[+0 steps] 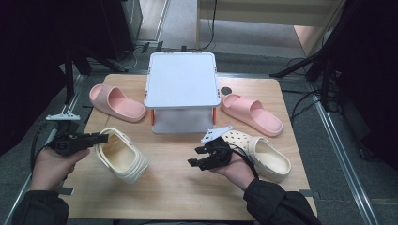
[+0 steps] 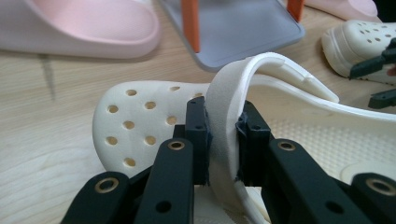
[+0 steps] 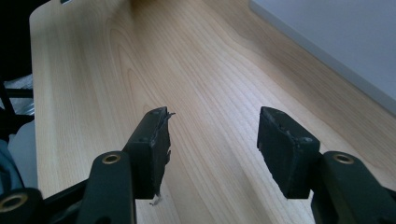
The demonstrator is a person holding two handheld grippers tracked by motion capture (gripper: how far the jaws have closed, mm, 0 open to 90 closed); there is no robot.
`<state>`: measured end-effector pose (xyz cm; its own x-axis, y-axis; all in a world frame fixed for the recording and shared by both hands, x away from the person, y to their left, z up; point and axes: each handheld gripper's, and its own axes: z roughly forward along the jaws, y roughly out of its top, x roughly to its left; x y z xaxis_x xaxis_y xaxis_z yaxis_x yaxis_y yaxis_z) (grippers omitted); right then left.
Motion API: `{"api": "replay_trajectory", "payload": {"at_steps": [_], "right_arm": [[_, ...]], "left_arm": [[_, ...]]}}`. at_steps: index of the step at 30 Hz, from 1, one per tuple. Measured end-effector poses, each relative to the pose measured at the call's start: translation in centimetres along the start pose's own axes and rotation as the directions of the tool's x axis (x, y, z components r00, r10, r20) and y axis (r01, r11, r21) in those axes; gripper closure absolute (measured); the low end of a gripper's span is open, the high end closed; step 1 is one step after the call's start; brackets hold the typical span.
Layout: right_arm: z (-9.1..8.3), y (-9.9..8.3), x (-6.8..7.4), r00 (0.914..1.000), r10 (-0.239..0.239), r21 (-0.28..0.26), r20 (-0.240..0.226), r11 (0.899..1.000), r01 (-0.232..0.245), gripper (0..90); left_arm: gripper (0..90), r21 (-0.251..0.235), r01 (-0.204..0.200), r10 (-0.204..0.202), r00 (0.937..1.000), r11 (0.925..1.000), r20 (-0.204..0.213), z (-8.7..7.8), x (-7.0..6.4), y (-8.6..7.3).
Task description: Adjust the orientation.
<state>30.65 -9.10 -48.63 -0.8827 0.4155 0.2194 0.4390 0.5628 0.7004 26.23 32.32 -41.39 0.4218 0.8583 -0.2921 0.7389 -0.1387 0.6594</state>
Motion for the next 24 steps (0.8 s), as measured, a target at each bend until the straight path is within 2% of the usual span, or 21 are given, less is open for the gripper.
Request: {"api": "replay_trajectory", "payload": {"at_steps": [6, 9, 11, 18, 22, 24], "right_arm": [[-0.8, -0.3, -0.1, 0.9996, 0.021, -0.019, 0.017, 1.000, -0.021, 44.2], [-1.1, -0.5, -0.1, 0.9992, 0.031, -0.027, 0.026, 0.999, -0.030, 44.2], [-1.4, -0.6, -0.3, 0.9988, 0.040, -0.036, 0.029, 0.999, -0.039, 44.3], [-2.2, -1.0, -0.9, 0.9965, 0.071, -0.067, 0.044, 0.995, -0.068, 44.5], [-2.8, -1.2, -1.0, 0.9949, 0.086, -0.088, 0.053, 0.993, -0.081, 44.7], [-2.9, -1.2, -1.1, 0.9947, 0.088, -0.088, 0.053, 0.993, -0.083, 44.8]], "left_arm": [[77.5, 0.036, -0.060, 0.058, 0.9971, 0.9976, 0.050, 1.8, -2.0, 1.5], [77.4, 0.051, -0.095, 0.091, 0.9934, 0.9942, 0.070, 3.0, -3.1, 2.5], [77.3, 0.072, -0.126, 0.120, 0.9892, 0.9895, 0.085, 3.8, -4.1, 3.0], [77.1, 0.088, -0.172, 0.161, 0.9798, 0.9812, 0.118, 6.3, -6.4, 4.1], [77.1, 0.106, -0.201, 0.186, 0.9726, 0.9738, 0.140, 7.8, -8.0, 4.2], [77.2, 0.112, -0.205, 0.187, 0.9710, 0.9724, 0.148, 8.4, -8.5, 4.0]]}}
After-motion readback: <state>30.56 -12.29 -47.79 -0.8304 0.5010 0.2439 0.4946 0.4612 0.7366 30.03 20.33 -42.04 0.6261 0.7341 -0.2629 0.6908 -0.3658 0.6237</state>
